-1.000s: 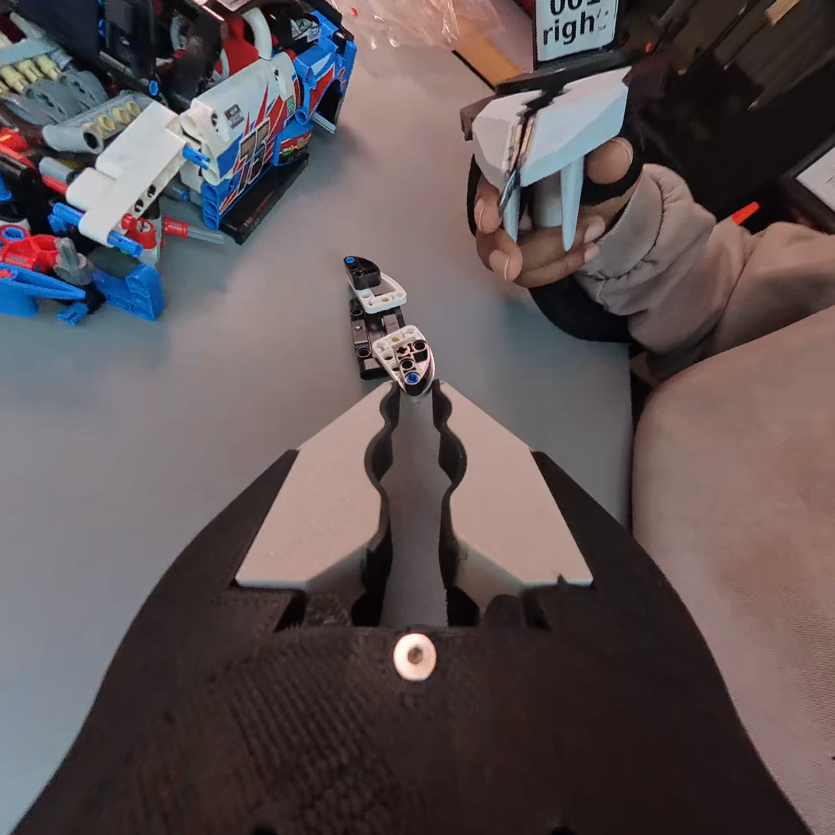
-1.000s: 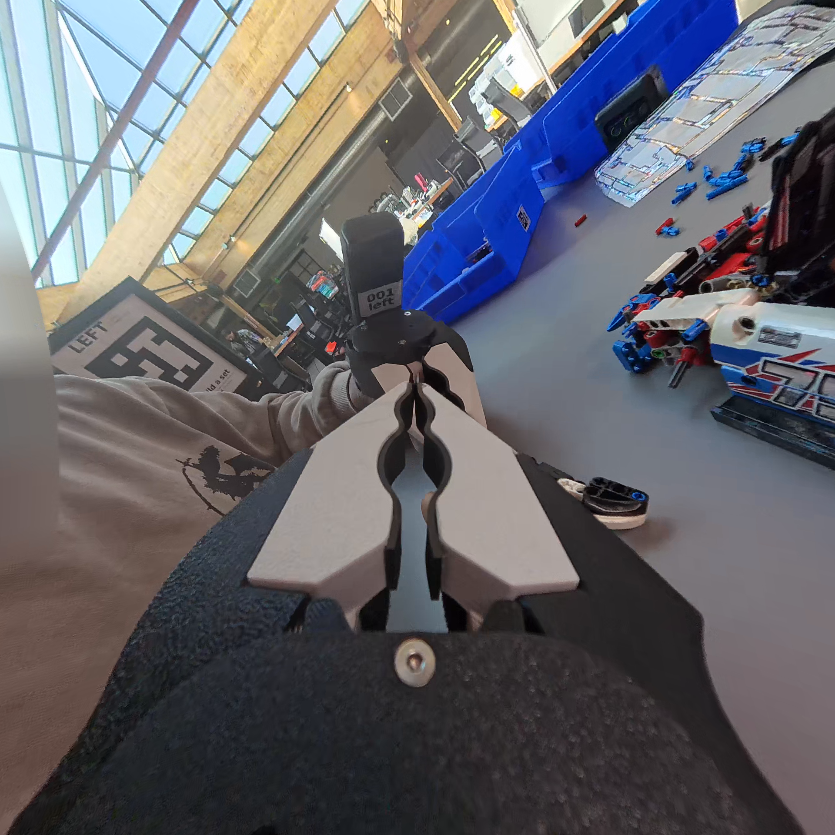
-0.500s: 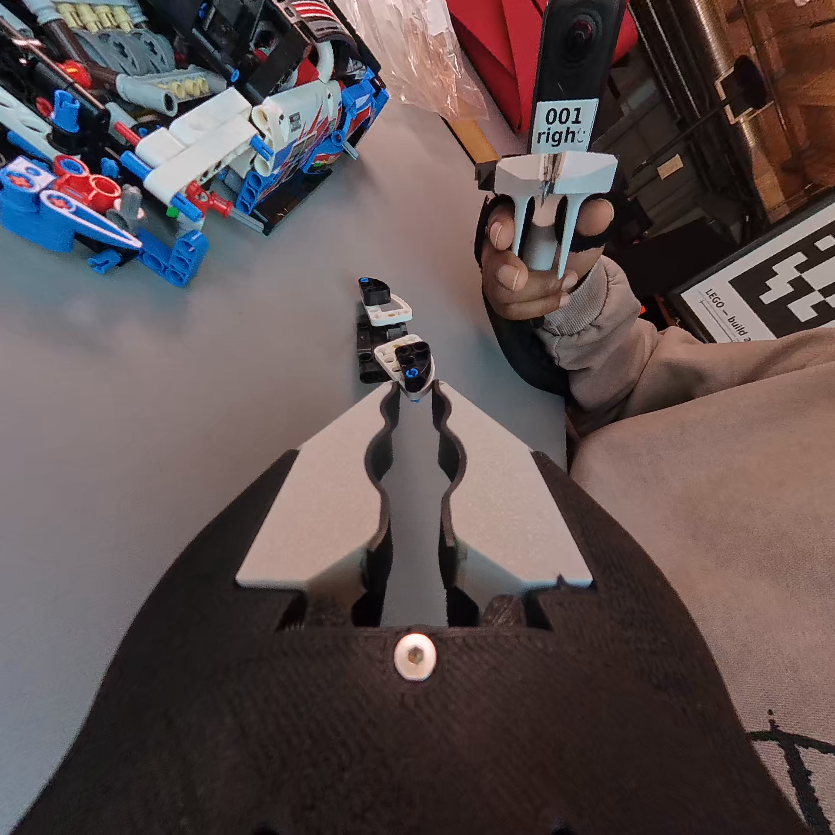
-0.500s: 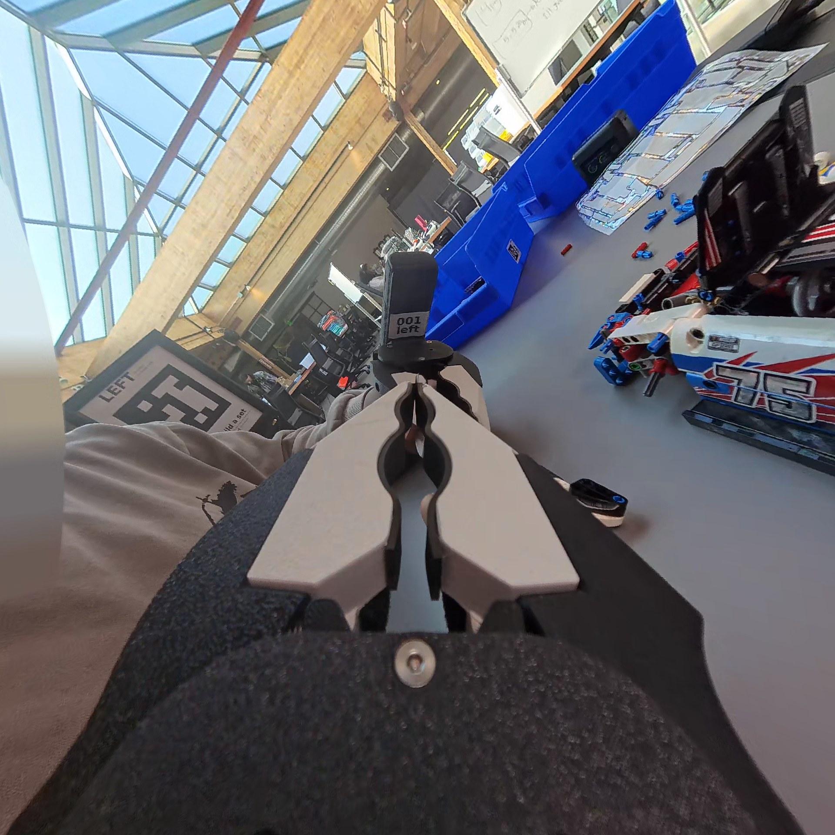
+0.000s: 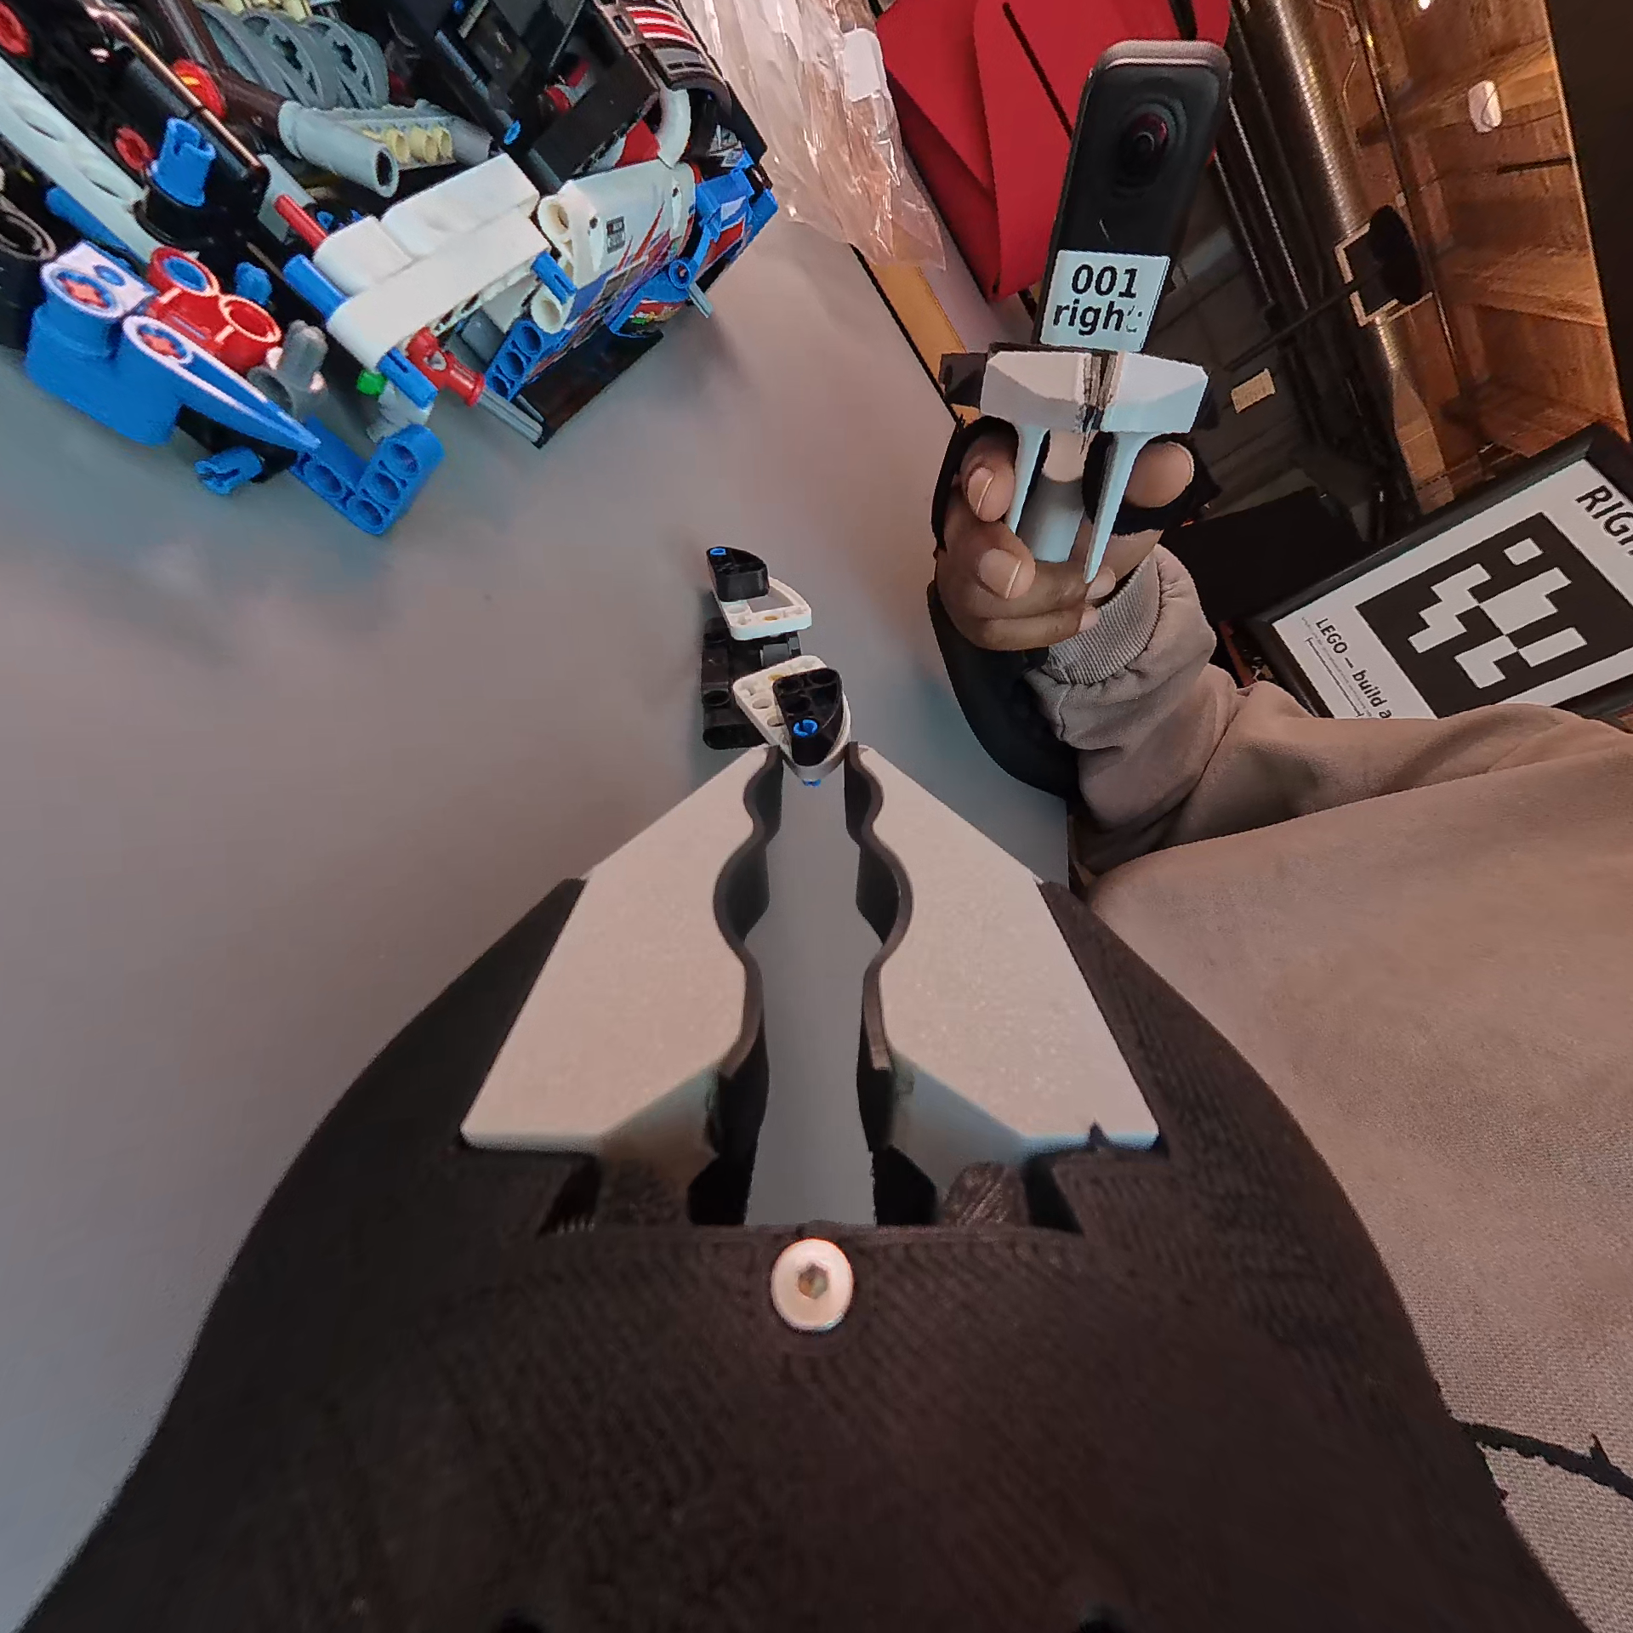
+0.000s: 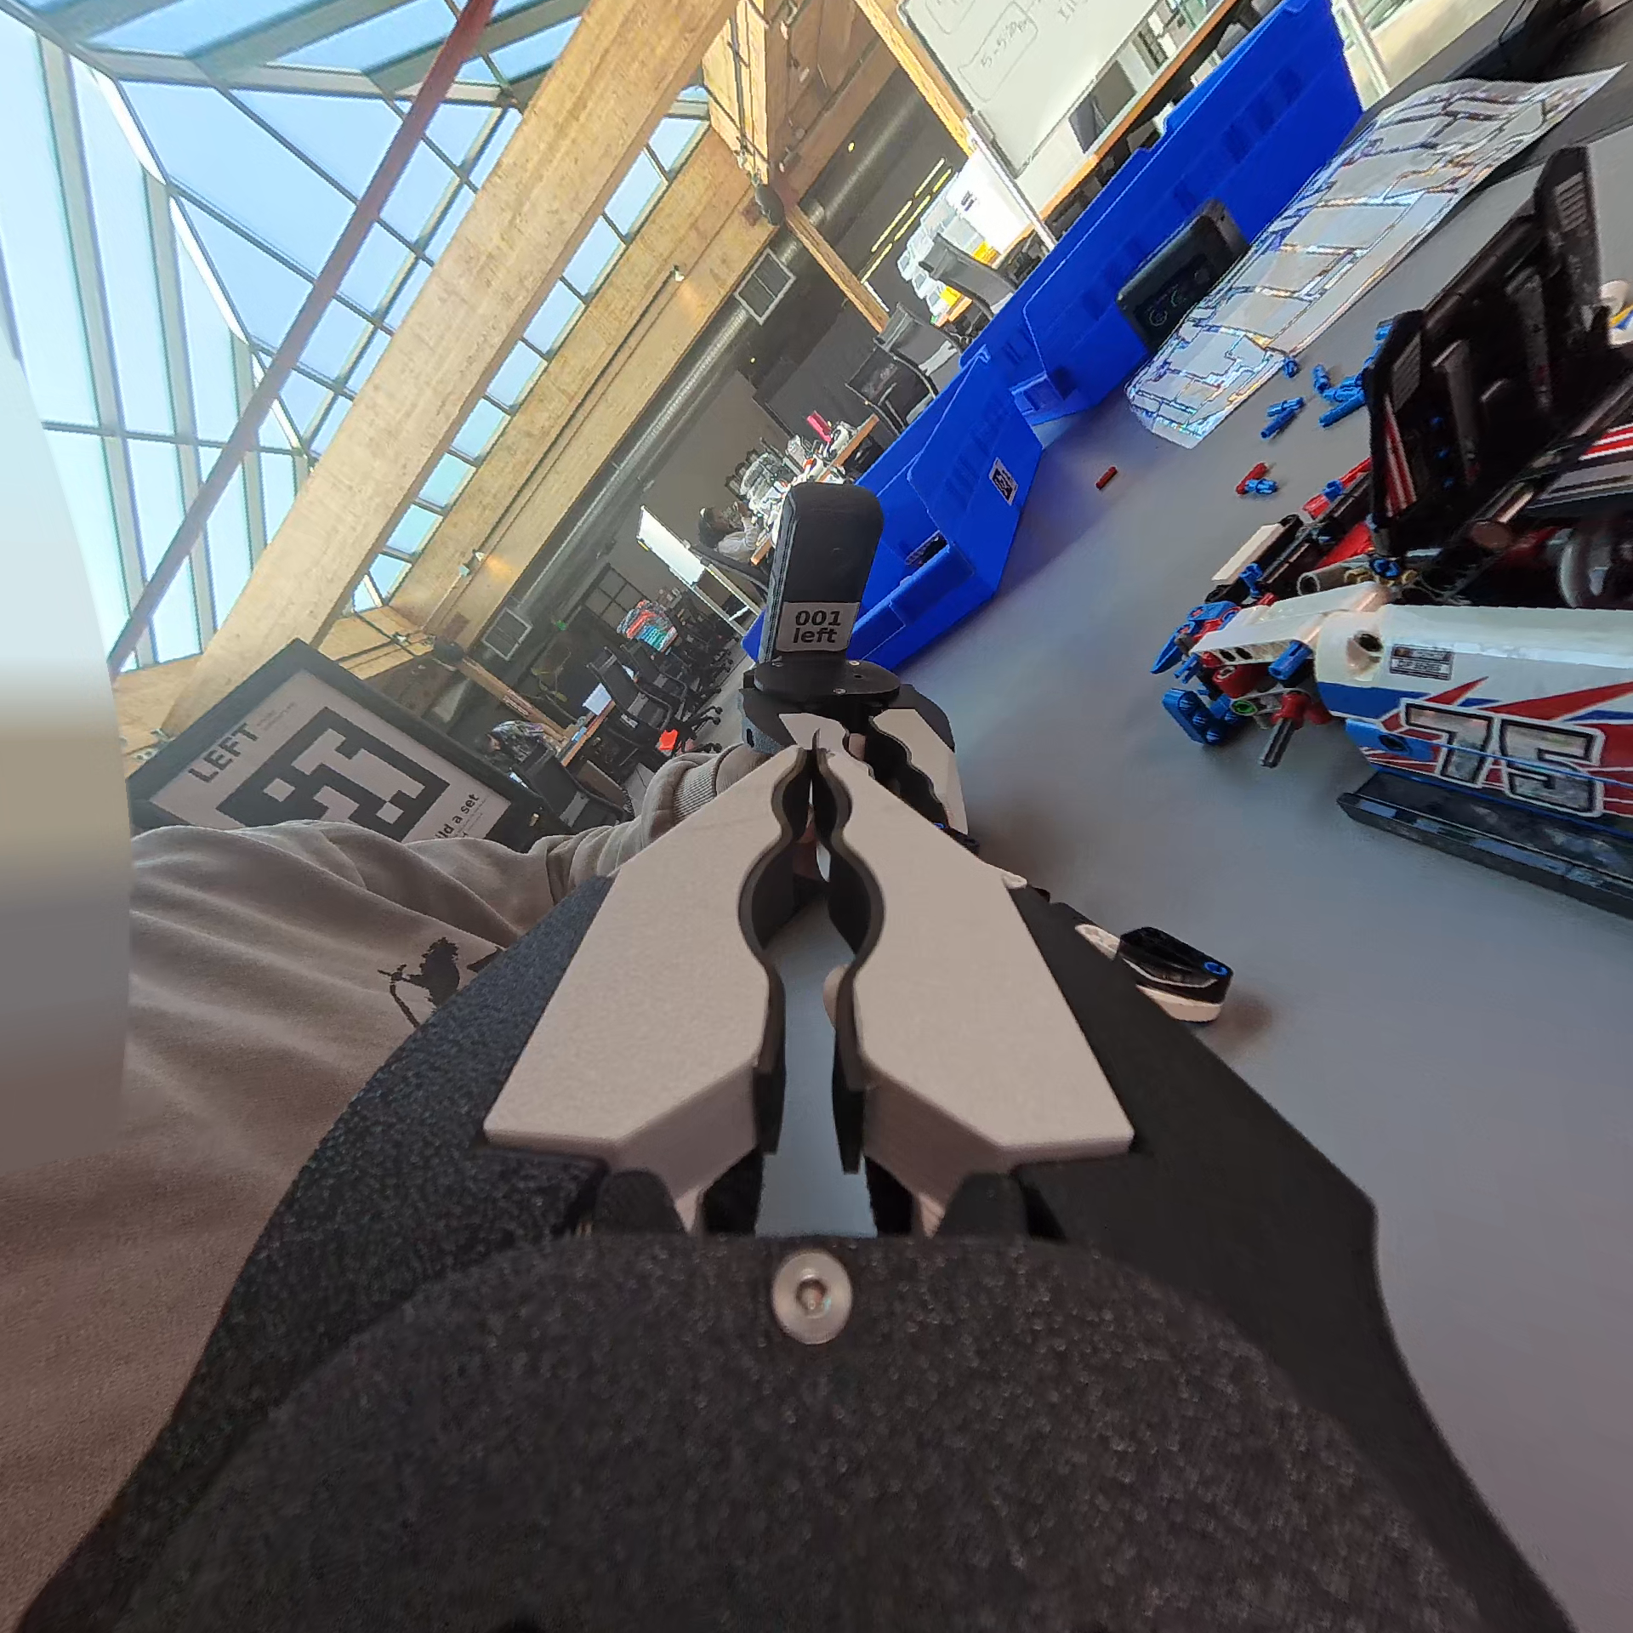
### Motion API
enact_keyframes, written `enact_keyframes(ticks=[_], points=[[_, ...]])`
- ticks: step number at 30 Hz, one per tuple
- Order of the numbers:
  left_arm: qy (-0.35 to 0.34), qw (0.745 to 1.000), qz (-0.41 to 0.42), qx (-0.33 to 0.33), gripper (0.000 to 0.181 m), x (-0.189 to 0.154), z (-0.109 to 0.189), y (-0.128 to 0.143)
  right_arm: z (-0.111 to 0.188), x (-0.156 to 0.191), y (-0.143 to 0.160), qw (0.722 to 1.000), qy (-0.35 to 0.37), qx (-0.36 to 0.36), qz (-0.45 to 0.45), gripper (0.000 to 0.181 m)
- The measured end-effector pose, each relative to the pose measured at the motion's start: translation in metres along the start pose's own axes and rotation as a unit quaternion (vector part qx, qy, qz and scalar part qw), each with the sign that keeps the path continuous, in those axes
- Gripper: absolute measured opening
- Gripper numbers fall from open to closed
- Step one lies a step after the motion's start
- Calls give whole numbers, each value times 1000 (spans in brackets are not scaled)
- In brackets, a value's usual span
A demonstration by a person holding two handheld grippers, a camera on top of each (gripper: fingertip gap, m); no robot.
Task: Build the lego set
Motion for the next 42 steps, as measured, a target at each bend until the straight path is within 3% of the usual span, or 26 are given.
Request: enact_keyframes(ticks=[7, 16, 22, 33, 42], points=[[-15, 1000, -20, 6, 11, -1, -1, 1, -1, -1, 1, 1000, -1, 2, -3, 0], [-81, 986, -135, 46, 12, -7, -5, 4, -1, -1, 1, 1000, 0, 5, -1, 0], [-77, 978, -178, 71, 11, -11, -5, 6, -3, -3, 3, 1000, 3, 10, -1, 0], [-65, 947, -280, 146, 11, -10, -7, 7, -7, -7, 7, 1000, 4, 21, -7, 0], [-83, 906, -377, 176, 11, -9, -7, 8, -8, -13, 8, 1000, 4, 21, -21, 0]])
Point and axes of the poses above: each gripper's, where its closed fingertips meet, z back along the fingers, y out of its underside, x = y × z across the jaws, the point moved 9 cm from there along z, back along the fingers, and after that the axes turned 3 degrees about x, right-handed, at the moved point
